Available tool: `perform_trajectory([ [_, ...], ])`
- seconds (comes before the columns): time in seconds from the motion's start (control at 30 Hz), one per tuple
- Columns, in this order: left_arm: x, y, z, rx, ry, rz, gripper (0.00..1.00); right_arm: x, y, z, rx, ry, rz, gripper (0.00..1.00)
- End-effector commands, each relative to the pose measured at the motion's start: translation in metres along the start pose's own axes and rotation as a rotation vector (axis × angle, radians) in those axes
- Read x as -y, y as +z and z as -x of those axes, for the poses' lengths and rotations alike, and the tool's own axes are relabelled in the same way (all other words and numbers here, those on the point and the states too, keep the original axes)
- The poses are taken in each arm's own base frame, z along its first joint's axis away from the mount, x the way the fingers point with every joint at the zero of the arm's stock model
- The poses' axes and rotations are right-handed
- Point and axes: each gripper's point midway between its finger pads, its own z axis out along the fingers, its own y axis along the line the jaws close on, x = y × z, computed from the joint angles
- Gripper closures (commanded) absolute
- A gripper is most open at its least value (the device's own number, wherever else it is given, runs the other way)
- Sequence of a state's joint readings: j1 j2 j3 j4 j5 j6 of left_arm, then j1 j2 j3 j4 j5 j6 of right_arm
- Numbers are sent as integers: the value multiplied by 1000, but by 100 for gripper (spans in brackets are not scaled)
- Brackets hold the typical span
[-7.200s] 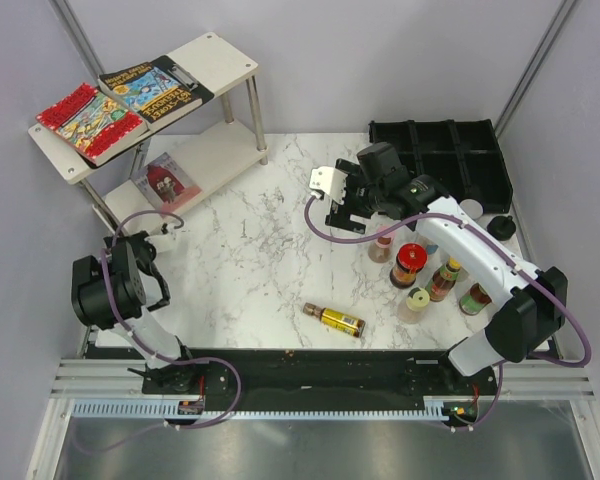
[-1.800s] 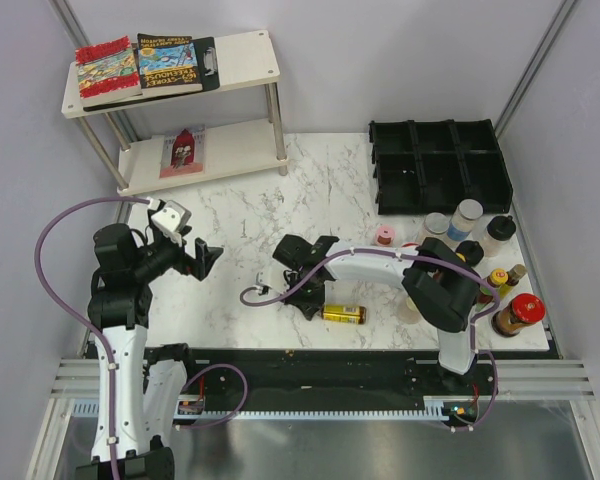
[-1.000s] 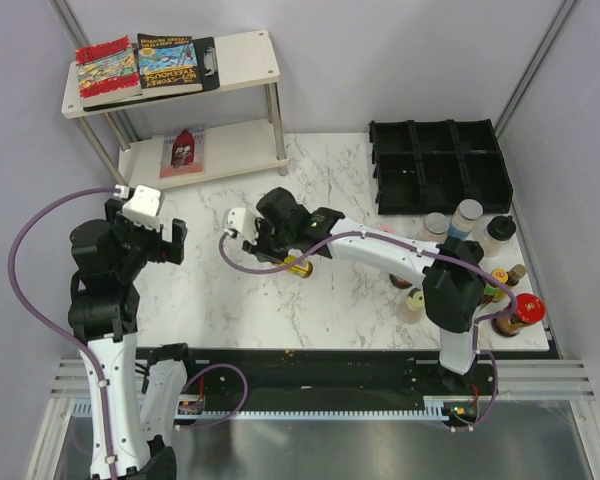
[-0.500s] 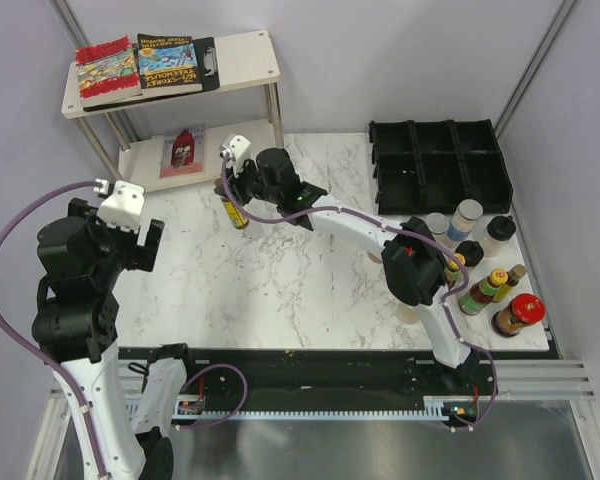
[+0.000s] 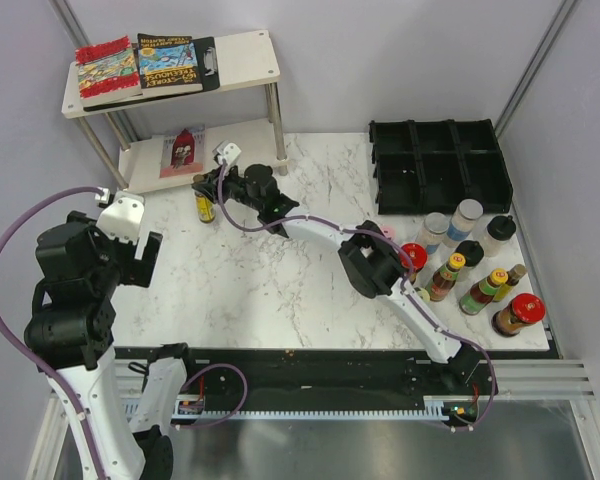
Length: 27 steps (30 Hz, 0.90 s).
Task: Organize the condiment bottles
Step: Place the bottle at the center of the board.
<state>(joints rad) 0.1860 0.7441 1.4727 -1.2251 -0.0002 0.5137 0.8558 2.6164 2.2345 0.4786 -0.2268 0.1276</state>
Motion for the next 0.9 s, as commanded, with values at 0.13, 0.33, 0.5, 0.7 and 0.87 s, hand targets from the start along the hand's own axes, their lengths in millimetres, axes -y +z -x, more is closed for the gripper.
perform_trajectory([
  [0.13,5,-5,-5,2,-17,-11,1,-96,14,73,259,-121,197,100],
  [0.33,12,-13,-3,40,-22,-30,1,-121,15,52,237,-189,236,100],
  [0.5,14,-20,-3,56,-24,-30,1,-139,16,40,224,-222,263,100],
  [0.7,17,-27,-4,71,-29,-34,1,-151,15,20,179,-236,287,100],
  [0.87,20,-27,-7,75,-28,-42,1,-147,13,5,143,-237,281,100],
])
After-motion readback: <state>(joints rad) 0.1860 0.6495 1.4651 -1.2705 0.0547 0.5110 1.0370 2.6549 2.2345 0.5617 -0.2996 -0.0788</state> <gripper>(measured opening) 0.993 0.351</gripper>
